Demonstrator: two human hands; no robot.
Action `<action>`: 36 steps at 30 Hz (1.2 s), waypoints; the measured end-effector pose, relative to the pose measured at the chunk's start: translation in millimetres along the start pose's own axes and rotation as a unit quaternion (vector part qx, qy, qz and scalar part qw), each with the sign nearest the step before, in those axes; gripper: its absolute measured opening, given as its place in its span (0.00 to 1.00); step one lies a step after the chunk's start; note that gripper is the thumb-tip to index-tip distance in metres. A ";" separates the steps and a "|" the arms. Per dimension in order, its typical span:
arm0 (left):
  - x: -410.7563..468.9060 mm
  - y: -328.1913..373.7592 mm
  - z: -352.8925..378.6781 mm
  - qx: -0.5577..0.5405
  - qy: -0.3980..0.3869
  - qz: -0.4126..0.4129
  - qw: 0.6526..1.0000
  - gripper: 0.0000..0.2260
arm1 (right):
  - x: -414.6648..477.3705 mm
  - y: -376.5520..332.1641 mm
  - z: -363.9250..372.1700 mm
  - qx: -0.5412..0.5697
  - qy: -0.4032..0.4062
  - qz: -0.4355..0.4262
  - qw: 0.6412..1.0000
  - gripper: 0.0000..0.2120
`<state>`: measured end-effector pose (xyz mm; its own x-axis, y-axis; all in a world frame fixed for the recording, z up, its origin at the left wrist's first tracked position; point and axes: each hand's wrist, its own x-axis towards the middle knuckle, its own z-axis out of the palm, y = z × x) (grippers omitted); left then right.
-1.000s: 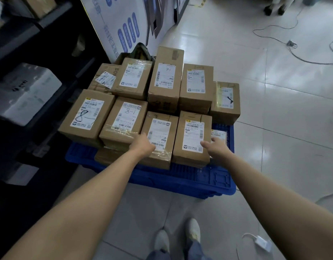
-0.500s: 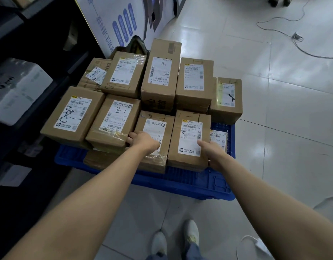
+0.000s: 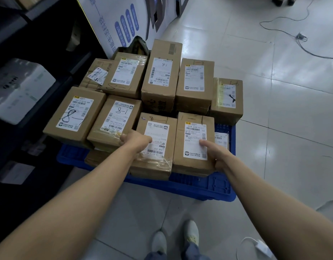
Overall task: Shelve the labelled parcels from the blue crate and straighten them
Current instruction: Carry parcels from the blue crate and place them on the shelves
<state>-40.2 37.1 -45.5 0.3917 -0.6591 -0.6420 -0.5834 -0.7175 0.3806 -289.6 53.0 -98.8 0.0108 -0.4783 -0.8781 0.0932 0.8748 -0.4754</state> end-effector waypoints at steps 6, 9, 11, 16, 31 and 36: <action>-13.8 0.2 -19.3 -0.110 -0.020 0.042 0.993 0.33 | -22.3 -9.2 -1.2 0.002 -0.017 -0.021 1.000 0.16; -30.0 3.3 -37.8 -0.132 -0.027 0.047 0.990 0.35 | -47.0 -21.8 -1.9 -0.009 -0.024 -0.036 0.999 0.16; -46.1 7.4 -56.0 -0.151 -0.041 0.050 0.986 0.37 | -68.7 -36.5 -0.1 -0.017 -0.030 -0.063 0.997 0.17; -81.6 15.4 -113.6 -0.245 -0.092 0.088 0.961 0.34 | -133.5 -75.9 8.7 -0.001 -0.049 -0.137 0.989 0.17; -168.1 -56.3 -284.5 -0.464 0.015 0.176 0.868 0.29 | -241.3 -145.9 141.1 -0.049 -0.203 -0.279 0.937 0.16; -211.6 -120.6 -309.2 -0.532 0.089 0.162 0.826 0.31 | -250.7 -153.2 212.6 -0.133 -0.294 -0.246 0.914 0.13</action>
<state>167.3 193.4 250.2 0.4916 -0.8099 -0.3199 0.2403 -0.2269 0.9438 -95.0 22.5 205.7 0.5741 -0.7088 -0.4100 -0.0135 0.4924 -0.8703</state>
